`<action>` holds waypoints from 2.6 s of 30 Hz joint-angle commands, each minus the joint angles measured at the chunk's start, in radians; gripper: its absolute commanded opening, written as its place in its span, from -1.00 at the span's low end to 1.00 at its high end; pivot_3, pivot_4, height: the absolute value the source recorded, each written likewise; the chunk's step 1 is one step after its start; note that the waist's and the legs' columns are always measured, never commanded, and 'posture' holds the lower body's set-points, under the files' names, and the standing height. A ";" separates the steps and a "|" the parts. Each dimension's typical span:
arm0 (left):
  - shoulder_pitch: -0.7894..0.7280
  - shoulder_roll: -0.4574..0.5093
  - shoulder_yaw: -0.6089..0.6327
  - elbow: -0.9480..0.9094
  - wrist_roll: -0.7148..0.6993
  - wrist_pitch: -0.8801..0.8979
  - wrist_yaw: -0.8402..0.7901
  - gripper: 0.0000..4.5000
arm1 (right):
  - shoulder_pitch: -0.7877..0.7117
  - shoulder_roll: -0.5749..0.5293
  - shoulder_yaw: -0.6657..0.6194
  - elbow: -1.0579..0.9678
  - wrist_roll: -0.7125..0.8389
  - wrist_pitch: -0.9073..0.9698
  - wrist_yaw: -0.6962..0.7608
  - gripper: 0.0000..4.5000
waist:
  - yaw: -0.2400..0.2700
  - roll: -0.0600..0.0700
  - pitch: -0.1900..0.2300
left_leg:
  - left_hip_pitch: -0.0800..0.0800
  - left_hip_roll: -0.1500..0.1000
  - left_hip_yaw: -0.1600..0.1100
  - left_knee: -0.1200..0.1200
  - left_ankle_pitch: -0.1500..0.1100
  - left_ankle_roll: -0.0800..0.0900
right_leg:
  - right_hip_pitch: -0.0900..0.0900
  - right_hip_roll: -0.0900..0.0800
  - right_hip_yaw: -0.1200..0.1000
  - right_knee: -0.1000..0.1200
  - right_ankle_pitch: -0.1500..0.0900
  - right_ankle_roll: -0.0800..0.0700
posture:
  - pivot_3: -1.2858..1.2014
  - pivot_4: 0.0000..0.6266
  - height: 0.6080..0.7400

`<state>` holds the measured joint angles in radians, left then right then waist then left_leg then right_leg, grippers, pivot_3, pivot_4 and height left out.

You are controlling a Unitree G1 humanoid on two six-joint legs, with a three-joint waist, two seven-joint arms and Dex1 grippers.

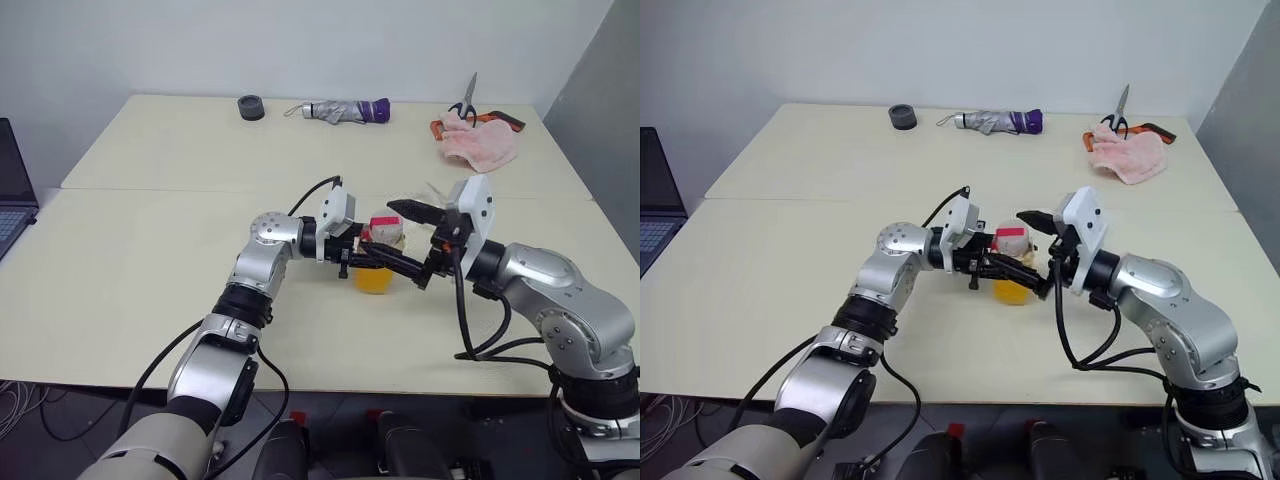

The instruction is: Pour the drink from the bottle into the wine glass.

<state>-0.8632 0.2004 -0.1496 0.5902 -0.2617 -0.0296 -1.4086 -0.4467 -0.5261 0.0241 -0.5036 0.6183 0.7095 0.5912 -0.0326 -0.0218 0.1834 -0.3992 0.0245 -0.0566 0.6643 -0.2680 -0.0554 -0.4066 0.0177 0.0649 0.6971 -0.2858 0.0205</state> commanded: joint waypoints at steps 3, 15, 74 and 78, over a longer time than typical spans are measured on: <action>0.000 0.004 0.006 -0.049 -0.017 -0.008 -0.004 -0.24 | -0.025 0.015 -0.014 -0.016 0.010 -0.028 0.012 1.00 | 0.000 0.000 0.000 | 0.000 0.000 0.000 0.000 0.000 0.000 | 0.000 0.000 0.000 0.000 0.000 0.000 | 0.03 -0.52 1.00; 0.004 -0.001 0.004 -0.045 -0.013 -0.018 0.002 -0.24 | -0.022 0.013 0.000 -0.023 -0.027 -0.044 0.023 -0.18 | 0.000 0.000 0.000 | 0.000 0.000 0.000 0.000 0.000 0.000 | 0.000 0.000 0.000 0.000 0.000 0.000 | 0.03 -0.52 1.00; -0.017 0.350 0.343 0.274 0.080 -0.125 0.737 -0.25 | -0.158 0.045 0.212 0.142 -0.196 -0.051 0.021 1.00 | -0.002 -0.001 0.000 | -0.001 0.002 -0.002 0.000 0.000 0.000 | -0.002 -0.002 -0.002 0.000 0.000 0.000 | 0.03 -0.52 1.00; -0.024 0.356 0.359 0.321 0.082 -0.134 0.819 -0.25 | -0.209 0.095 0.253 0.201 -0.248 -0.080 0.034 1.00 | 0.002 -0.001 0.000 | -0.002 0.001 0.000 0.001 0.000 0.000 | -0.002 -0.006 -0.002 0.000 0.000 0.000 | 0.03 -0.52 1.00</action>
<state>-0.8600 0.5324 0.1846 0.9084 -0.1891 -0.1409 -0.6356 -0.6314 -0.4355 0.2748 -0.2971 0.3914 0.6605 0.6114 -0.0304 -0.0225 0.1836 -0.4014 0.0261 -0.0570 0.6650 -0.2680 -0.0554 -0.4082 0.0118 0.0632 0.6966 -0.2854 0.0206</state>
